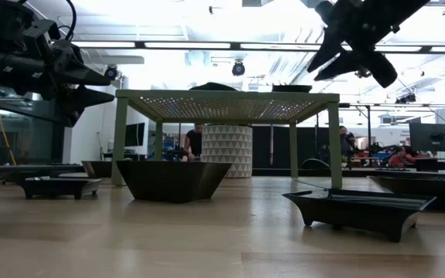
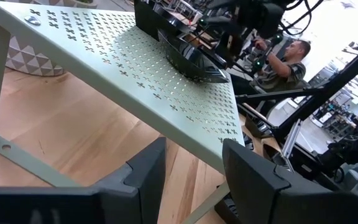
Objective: Pick & Place Mini shaped plates
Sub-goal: Stack the black square plate on the other black square plate on the shelf
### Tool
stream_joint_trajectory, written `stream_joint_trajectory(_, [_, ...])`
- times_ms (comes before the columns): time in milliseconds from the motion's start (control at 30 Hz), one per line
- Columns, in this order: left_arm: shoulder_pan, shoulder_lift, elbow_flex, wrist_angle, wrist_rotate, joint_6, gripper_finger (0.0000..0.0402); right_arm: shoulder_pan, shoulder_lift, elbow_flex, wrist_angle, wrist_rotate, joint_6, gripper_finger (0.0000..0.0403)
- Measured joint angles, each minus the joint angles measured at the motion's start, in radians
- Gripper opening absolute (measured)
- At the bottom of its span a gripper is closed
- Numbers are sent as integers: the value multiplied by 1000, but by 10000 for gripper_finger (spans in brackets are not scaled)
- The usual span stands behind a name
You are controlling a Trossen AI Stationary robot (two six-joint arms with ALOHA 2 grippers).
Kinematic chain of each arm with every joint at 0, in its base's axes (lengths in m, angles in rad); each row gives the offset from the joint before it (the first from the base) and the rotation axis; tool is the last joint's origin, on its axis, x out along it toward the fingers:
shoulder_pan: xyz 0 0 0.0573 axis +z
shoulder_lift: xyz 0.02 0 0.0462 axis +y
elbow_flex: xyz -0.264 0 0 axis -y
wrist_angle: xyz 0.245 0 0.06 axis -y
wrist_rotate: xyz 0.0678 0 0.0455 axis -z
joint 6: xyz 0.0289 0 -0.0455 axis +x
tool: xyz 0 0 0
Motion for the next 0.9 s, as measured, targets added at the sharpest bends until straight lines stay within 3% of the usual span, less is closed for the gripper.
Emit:
stream_joint_trajectory(200, [0,0,0,0,0,0,156,4,-23,0,-42,163,285,108])
stream_joint_trajectory(400, [0,0,0,0,1,0,156,4,-66,0,-82,197,673,108])
stream_joint_trajectory(500, [0,0,0,0,1,0,156,1,-92,0,-102,113,880,108])
stream_joint_trajectory(633, [0,0,0,0,1,0,156,-20,-110,0,-129,-74,1133,108])
stream_joint_trajectory(900, [0,0,0,0,5,0,156,-36,-110,1,-258,-408,1482,108])
